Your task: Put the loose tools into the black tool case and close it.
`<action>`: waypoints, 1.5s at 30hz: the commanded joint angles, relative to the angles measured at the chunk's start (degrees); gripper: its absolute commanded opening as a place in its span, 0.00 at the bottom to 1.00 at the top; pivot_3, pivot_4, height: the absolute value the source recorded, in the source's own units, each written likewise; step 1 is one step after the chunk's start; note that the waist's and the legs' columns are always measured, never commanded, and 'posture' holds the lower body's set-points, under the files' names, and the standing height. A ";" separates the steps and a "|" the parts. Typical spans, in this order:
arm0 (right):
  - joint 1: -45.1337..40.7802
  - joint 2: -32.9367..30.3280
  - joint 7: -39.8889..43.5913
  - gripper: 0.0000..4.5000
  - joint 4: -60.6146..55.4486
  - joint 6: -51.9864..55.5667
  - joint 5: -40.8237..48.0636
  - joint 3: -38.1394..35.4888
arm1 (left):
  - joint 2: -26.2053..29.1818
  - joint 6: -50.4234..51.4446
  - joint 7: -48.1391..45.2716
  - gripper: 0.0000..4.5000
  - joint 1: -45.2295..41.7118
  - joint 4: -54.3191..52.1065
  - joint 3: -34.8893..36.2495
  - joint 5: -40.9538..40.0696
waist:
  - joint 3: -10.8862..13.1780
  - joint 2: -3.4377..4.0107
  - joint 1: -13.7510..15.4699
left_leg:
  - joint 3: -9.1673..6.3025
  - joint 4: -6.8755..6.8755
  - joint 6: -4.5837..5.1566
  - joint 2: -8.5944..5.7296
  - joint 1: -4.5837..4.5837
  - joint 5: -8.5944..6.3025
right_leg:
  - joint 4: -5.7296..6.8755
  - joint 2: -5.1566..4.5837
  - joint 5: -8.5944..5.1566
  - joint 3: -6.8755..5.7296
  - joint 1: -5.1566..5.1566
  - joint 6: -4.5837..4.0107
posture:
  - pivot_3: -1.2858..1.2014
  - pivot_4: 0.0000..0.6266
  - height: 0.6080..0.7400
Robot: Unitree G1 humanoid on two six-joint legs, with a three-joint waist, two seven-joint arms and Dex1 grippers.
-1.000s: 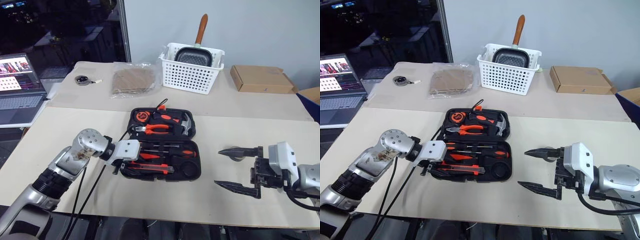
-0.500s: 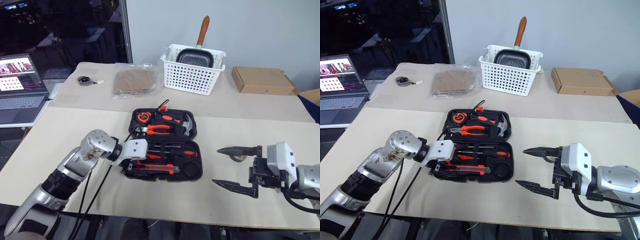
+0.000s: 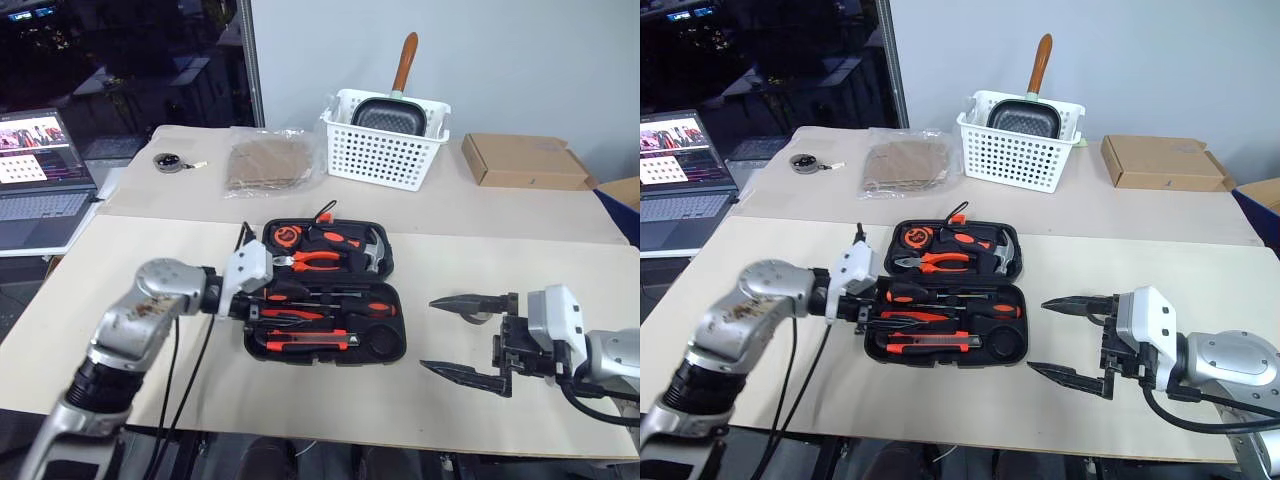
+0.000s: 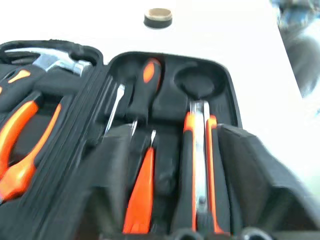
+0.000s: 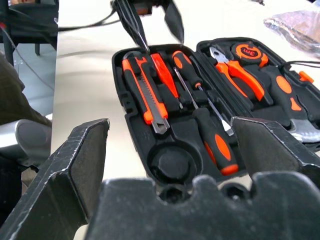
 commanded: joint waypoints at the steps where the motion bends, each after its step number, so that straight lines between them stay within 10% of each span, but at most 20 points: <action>1: -0.99 -0.01 -0.14 1.00 -0.37 -0.77 0.39 -0.52 | -2.60 -4.34 3.32 0.25 2.03 0.74 -2.52 2.33 | 0.00 0.00 0.00 | 0.00 0.01 0.00 0.00 0.01 0.00 | 0.02 -0.01 0.00 0.01 0.01 0.00 | 0.52 0.24 1.00; 5: -1.20 -0.40 0.26 1.00 0.00 -0.74 0.43 -0.96 | -2.06 -7.62 2.68 0.01 3.25 5.90 -6.51 6.11 | -0.01 0.01 -0.08 | -0.02 0.00 -0.01 0.04 0.06 0.00 | 0.05 0.03 0.03 0.01 0.00 -0.06 | 0.52 0.24 1.00; 21: 0.41 -1.01 0.66 1.00 -0.34 -0.59 0.37 -2.54 | 1.54 -26.16 3.79 0.01 6.98 17.95 -13.04 18.15 | -0.49 0.32 -0.22 | 0.04 -0.07 0.00 0.11 0.58 -0.02 | 0.01 -0.10 0.01 0.14 0.45 -0.08 | 0.52 0.24 1.00; 30: 1.78 -0.35 -2.01 1.00 0.07 0.52 0.26 -3.84 | 3.77 -19.97 1.96 0.01 11.06 6.42 -3.97 5.98 | -0.66 0.33 -0.53 | 0.05 -0.07 -0.01 0.19 0.71 -0.01 | 0.06 -0.48 -0.05 0.15 0.50 -0.04 | 0.52 0.24 1.00; 38: -1.59 -0.52 -4.99 1.00 2.31 0.42 -3.99 -0.41 | 5.22 -32.89 7.08 0.01 13.63 15.58 -10.18 20.44 | -0.84 0.48 -0.03 | 0.12 -0.40 -0.05 0.11 0.60 -0.10 | -0.06 -0.13 -0.12 0.19 0.30 -0.16 | 0.52 0.24 1.00; 45: -3.02 -2.45 -12.84 1.00 5.15 5.67 -12.59 -0.07 | 3.30 -21.67 5.99 0.01 12.97 2.71 2.52 -0.89 | -0.79 0.58 0.03 | 0.28 -0.40 -0.12 0.09 0.69 0.07 | -0.02 -0.92 -0.33 0.07 0.35 -0.13 | 0.52 0.24 1.00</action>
